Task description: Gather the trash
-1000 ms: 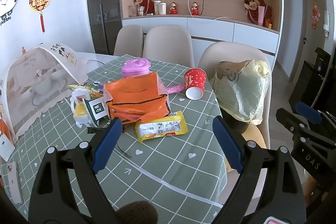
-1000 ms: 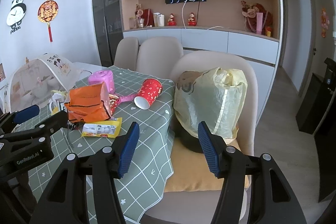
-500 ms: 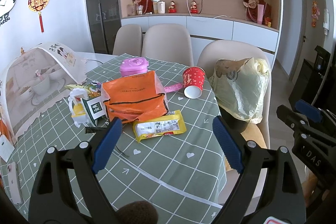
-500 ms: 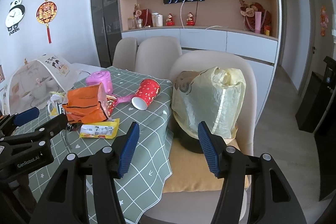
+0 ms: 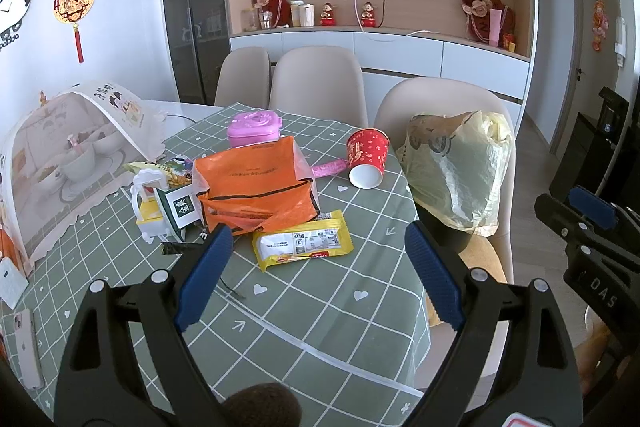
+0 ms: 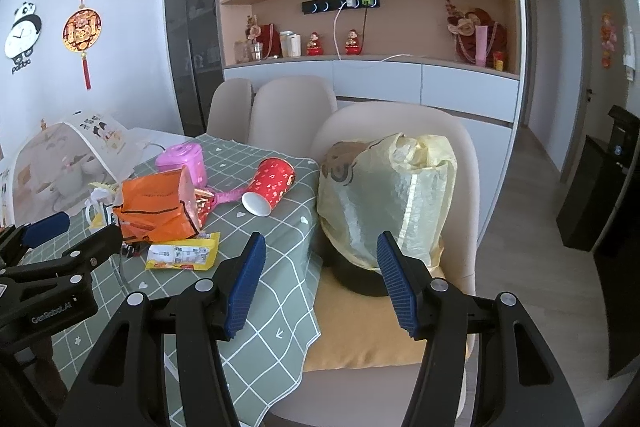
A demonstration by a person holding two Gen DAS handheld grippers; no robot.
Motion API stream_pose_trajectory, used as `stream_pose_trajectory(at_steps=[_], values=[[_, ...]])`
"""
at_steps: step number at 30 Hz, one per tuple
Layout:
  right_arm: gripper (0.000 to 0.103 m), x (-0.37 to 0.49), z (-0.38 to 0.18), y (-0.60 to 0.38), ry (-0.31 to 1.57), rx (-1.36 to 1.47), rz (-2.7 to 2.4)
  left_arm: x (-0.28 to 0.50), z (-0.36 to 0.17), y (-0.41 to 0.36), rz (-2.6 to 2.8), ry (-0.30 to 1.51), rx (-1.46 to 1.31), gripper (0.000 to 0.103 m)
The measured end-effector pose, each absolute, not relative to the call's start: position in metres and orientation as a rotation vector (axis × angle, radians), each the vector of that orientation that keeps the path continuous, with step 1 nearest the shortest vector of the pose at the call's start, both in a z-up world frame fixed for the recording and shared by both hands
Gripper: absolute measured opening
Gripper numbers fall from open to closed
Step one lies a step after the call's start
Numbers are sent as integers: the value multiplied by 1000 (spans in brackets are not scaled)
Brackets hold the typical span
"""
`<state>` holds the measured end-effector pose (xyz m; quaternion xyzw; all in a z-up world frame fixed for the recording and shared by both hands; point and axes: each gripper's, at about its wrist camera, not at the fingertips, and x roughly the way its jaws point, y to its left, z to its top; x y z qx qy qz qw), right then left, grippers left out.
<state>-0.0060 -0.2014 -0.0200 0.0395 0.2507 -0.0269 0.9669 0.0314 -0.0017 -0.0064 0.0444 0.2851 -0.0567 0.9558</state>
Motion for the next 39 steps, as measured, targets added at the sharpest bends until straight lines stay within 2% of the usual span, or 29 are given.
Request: stream_pose_trajectory(at_steps=[19, 26, 39], values=[[55, 0, -26, -200, 541, 96, -29, 31, -9, 1, -91, 596, 85, 84], [55, 36, -41, -188, 618, 69, 57, 56, -13, 27, 5, 627, 100, 84], [55, 120, -53, -93, 727, -16, 222, 117, -28, 190, 26, 797, -106, 88]])
